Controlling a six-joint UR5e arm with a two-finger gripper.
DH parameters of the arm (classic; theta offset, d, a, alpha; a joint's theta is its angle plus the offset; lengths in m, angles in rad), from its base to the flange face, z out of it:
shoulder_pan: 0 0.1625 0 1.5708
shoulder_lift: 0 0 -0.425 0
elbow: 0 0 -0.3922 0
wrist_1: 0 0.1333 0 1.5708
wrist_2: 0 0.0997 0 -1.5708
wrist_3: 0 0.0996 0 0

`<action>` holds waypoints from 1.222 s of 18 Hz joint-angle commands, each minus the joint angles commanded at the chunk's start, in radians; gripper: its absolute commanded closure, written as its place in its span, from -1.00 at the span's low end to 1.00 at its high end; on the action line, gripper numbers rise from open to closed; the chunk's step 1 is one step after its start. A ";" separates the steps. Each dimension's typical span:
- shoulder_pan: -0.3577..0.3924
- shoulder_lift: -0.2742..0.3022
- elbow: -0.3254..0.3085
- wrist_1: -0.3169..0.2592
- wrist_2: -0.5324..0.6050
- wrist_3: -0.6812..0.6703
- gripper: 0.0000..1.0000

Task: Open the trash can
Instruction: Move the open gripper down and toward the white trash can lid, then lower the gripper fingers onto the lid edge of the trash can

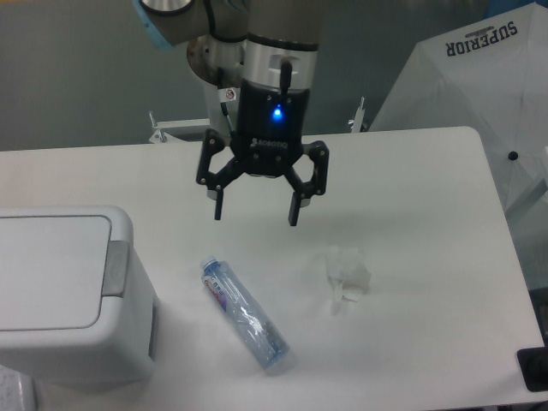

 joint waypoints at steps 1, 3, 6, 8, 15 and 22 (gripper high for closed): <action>-0.008 -0.003 0.002 0.000 -0.002 -0.008 -1.00; -0.032 -0.011 0.003 0.000 0.000 -0.020 -1.00; -0.057 -0.021 0.003 0.021 0.000 -0.031 -1.00; -0.071 -0.037 0.002 0.047 0.002 -0.034 -1.00; -0.106 -0.063 0.002 0.058 0.005 -0.113 -1.00; -0.126 -0.083 0.003 0.058 0.003 -0.153 -1.00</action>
